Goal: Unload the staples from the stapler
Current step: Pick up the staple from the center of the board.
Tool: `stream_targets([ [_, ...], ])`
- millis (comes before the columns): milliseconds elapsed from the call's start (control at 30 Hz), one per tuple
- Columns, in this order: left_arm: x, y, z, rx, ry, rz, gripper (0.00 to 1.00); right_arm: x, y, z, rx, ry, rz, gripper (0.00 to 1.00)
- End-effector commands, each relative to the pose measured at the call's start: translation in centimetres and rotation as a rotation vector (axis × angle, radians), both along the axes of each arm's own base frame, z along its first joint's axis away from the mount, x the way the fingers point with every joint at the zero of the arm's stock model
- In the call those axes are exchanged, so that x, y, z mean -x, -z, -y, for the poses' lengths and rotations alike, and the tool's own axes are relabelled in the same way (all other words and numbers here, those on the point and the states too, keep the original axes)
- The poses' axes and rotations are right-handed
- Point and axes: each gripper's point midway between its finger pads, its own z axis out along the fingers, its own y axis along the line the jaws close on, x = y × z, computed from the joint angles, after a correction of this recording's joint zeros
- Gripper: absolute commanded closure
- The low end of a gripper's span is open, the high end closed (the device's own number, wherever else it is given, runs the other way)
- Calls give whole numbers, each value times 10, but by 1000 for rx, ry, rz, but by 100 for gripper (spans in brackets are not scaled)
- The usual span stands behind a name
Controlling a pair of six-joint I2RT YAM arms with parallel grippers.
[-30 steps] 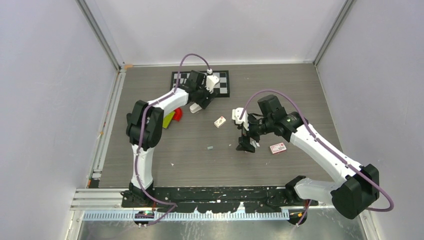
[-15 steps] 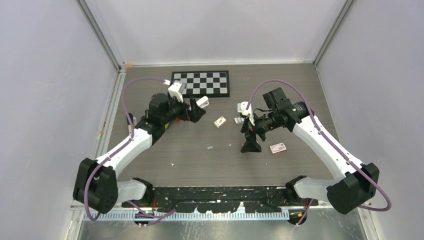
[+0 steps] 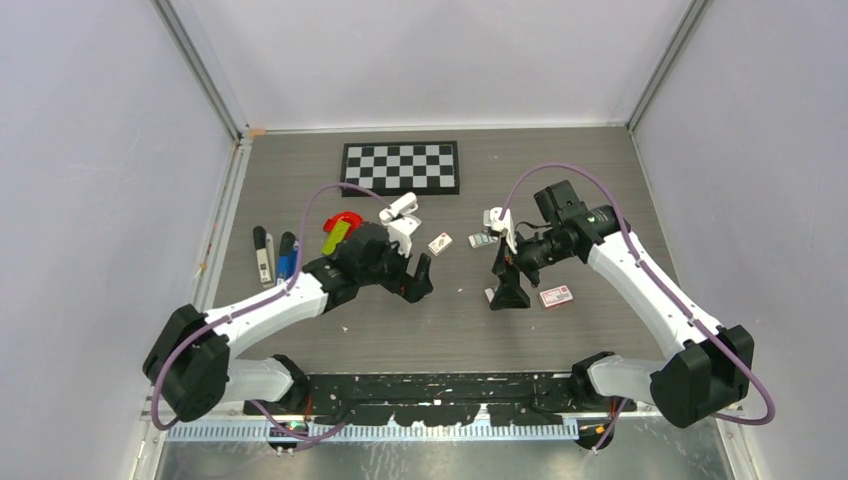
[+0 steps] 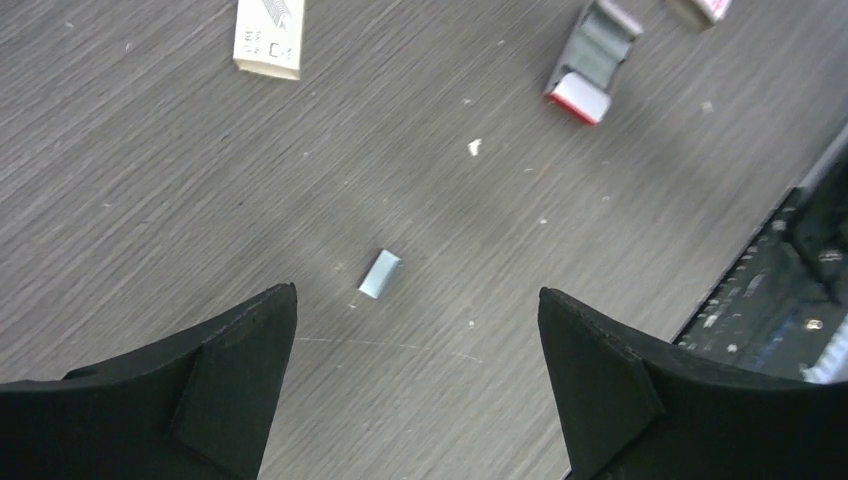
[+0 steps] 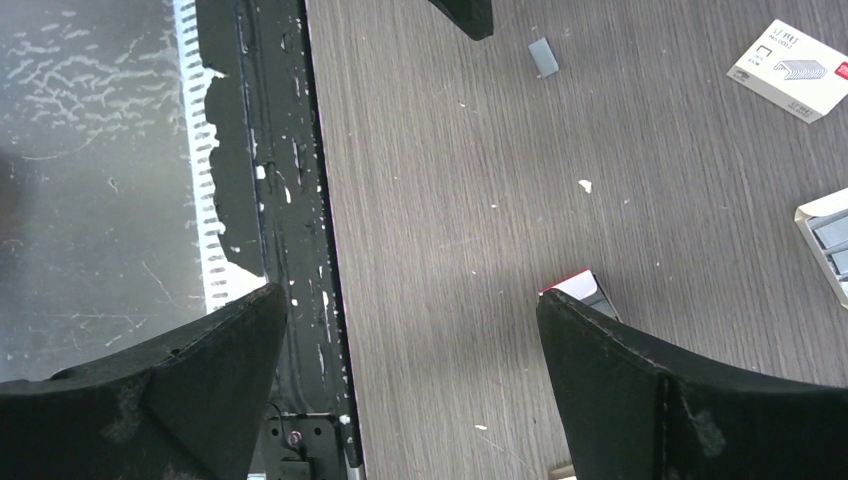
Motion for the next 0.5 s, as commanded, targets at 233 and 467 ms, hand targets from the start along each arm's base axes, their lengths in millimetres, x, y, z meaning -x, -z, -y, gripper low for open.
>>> stream_targets([
  [233,-5,44,-6,-381,98,-24,14,-8,5,8,49,17,50,0],
  [467,-2,48,10,-379,187,-65,19,-10,8,10,63,26,49,1],
])
